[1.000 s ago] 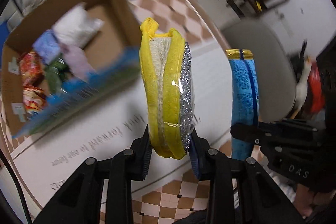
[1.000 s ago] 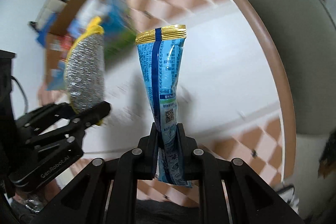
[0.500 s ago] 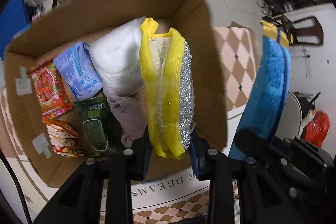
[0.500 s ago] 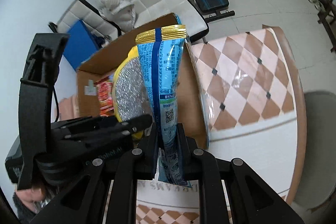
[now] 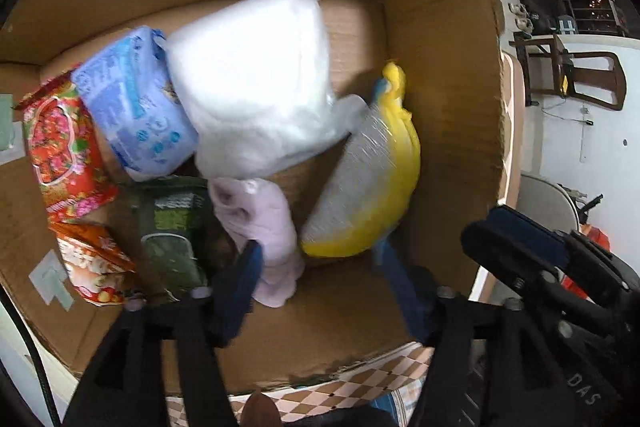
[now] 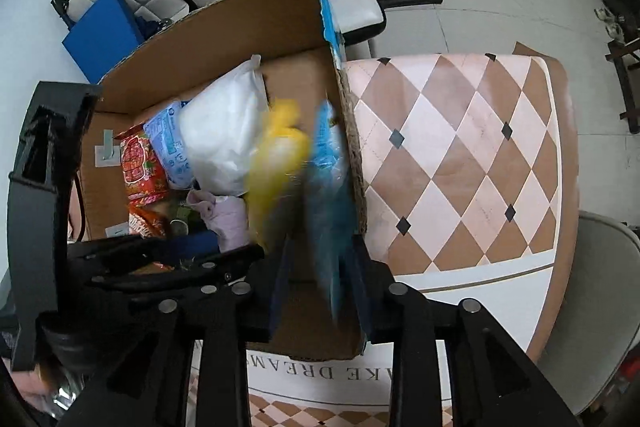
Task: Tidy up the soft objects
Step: 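Lower the sponge and blue packet into the box and release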
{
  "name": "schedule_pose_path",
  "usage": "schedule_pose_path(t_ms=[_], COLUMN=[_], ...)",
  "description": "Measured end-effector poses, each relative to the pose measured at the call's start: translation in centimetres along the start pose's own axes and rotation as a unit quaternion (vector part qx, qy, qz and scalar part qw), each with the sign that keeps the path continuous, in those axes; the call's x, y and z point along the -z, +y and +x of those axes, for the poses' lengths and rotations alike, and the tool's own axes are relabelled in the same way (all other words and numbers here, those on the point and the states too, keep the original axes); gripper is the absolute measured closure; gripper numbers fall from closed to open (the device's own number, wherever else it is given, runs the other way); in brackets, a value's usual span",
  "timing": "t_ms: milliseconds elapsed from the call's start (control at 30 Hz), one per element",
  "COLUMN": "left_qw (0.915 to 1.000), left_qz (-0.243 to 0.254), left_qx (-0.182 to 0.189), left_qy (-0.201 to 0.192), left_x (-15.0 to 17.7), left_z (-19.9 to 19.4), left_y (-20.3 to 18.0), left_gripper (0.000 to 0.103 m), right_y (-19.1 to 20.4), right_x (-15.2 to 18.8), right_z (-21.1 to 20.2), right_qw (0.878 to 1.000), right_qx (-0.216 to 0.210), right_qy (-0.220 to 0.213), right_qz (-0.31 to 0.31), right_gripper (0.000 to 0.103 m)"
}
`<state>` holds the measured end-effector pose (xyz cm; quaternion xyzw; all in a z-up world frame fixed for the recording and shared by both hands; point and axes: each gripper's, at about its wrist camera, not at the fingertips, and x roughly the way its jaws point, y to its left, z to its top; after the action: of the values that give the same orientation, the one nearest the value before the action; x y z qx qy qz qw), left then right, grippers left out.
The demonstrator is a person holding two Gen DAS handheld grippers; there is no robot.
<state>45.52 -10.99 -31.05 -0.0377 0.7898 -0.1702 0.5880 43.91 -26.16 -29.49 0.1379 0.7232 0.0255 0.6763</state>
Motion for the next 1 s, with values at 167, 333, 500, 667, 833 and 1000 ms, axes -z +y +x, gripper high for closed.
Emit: schedule_pose_path(t_ms=[167, 333, 500, 667, 833, 1000], left_qw=[0.9997, 0.9981, 0.9923, 0.9817, 0.9735, 0.9718], left_qz=[-0.01, -0.009, -0.016, -0.043, -0.059, -0.062], left_qx=[-0.01, -0.032, -0.073, -0.109, -0.138, -0.139], left_qy=[-0.019, -0.051, -0.098, -0.15, -0.173, -0.18], left_x=[0.6, 2.0, 4.6, 7.4, 9.0, 9.5], left_z=[-1.3, -3.1, -4.9, -6.0, -6.1, -6.3], left_y=[0.7, 2.1, 3.4, 5.8, 7.5, 8.9], left_gripper=[0.028, 0.024, 0.008, 0.006, 0.004, 0.004], right_y=[0.1, 0.2, 1.1, 2.8, 4.8, 5.7], right_x=[0.1, 0.8, 2.5, 4.6, 6.4, 7.3], right_z=[-1.4, -2.5, -3.3, -3.4, -2.4, -1.7], right_qw=[0.999, 0.999, 0.997, 0.993, 0.99, 0.99], right_qx=[0.038, 0.041, 0.052, 0.074, 0.092, 0.096], right_qy=[-0.02, -0.026, -0.042, -0.068, -0.081, -0.089], right_qz=[-0.01, -0.016, -0.032, -0.053, -0.067, -0.059], right_gripper=[0.031, 0.026, 0.011, 0.0, 0.0, 0.0])
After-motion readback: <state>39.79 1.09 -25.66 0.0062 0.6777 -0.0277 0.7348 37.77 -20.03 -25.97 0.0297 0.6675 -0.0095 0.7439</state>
